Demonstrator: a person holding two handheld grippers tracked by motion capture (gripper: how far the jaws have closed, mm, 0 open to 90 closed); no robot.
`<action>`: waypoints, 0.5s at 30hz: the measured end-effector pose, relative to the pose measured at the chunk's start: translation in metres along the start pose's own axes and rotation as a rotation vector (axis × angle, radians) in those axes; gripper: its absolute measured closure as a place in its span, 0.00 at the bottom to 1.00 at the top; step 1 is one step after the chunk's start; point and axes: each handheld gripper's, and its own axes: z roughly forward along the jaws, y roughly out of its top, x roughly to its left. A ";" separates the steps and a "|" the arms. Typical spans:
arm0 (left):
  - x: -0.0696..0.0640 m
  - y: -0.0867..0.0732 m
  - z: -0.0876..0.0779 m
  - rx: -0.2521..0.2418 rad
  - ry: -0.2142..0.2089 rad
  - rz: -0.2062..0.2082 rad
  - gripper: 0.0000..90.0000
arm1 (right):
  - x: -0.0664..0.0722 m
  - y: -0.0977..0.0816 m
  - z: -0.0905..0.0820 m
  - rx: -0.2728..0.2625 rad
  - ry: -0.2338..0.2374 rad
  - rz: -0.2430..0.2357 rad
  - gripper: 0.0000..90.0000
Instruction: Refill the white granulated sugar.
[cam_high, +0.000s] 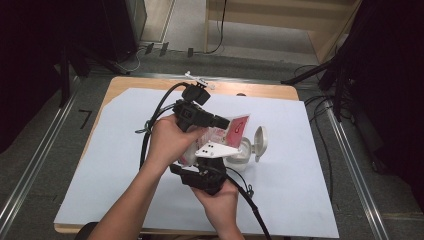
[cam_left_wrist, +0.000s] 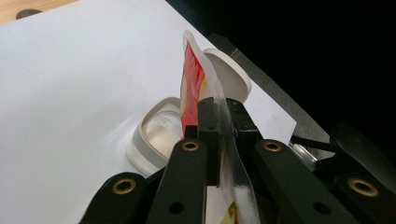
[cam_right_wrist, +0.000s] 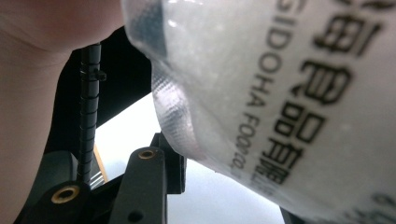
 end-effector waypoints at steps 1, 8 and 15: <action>-0.001 0.000 0.000 0.002 0.003 0.000 0.96 | 0.000 0.000 0.000 0.000 0.002 0.002 0.70; -0.002 0.000 -0.001 0.003 -0.001 -0.004 0.96 | 0.002 0.001 -0.001 0.003 0.009 0.002 0.70; -0.002 0.001 -0.001 0.010 -0.006 -0.006 0.96 | 0.002 0.003 -0.002 0.016 0.004 0.004 0.70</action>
